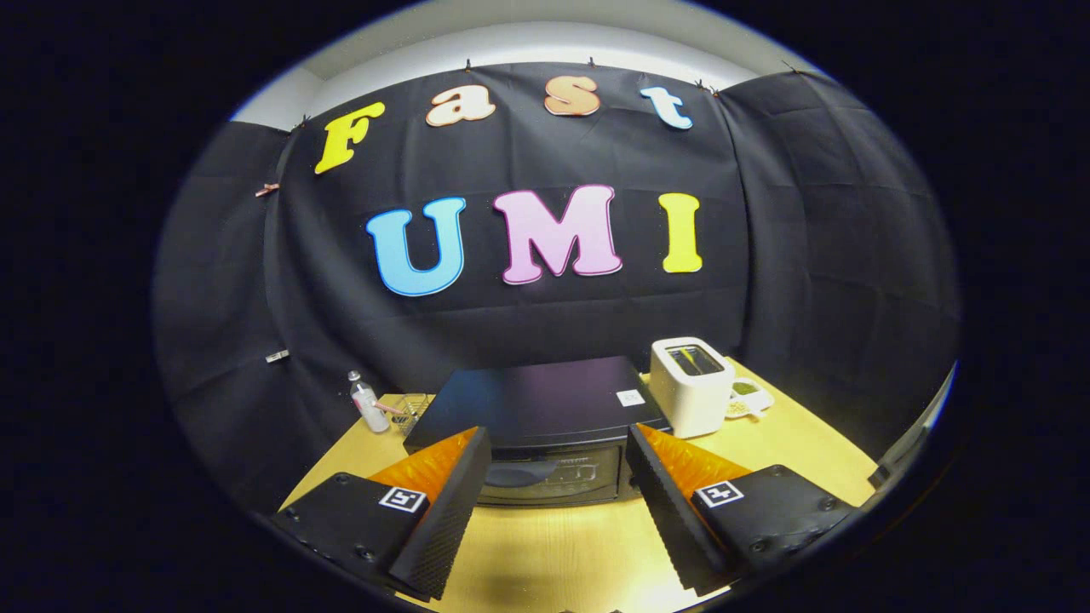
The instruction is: Open the toaster oven, put the food inside, and close the toaster oven door.
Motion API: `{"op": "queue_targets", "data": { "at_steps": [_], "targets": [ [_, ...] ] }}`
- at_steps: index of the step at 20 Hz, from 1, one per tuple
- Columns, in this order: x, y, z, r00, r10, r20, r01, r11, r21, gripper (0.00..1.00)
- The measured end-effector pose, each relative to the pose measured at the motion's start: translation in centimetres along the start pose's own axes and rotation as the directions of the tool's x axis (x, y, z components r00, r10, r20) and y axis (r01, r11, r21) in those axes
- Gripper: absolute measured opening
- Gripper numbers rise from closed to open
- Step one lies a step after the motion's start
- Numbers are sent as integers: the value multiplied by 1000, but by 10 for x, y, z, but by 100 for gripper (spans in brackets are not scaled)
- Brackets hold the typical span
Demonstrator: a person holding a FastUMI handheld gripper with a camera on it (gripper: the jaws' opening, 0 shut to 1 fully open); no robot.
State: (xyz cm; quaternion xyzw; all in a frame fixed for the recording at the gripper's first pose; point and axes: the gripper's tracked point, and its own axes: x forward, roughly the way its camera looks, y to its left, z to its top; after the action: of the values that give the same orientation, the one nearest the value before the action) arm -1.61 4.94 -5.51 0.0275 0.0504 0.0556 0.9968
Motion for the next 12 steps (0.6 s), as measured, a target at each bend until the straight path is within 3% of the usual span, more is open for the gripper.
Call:
{"op": "queue_targets", "data": {
  "at_steps": [4, 7, 12],
  "targets": [
    [-31, -43, 31, 991, -84, 108, 82, 996, 24, 98],
    [-48, -66, 19, 987, -136, 87, 135, 991, 11, 98],
    [-64, -68, 9, 988, -143, 61, 144, 989, -14, 98]
  ]
}}
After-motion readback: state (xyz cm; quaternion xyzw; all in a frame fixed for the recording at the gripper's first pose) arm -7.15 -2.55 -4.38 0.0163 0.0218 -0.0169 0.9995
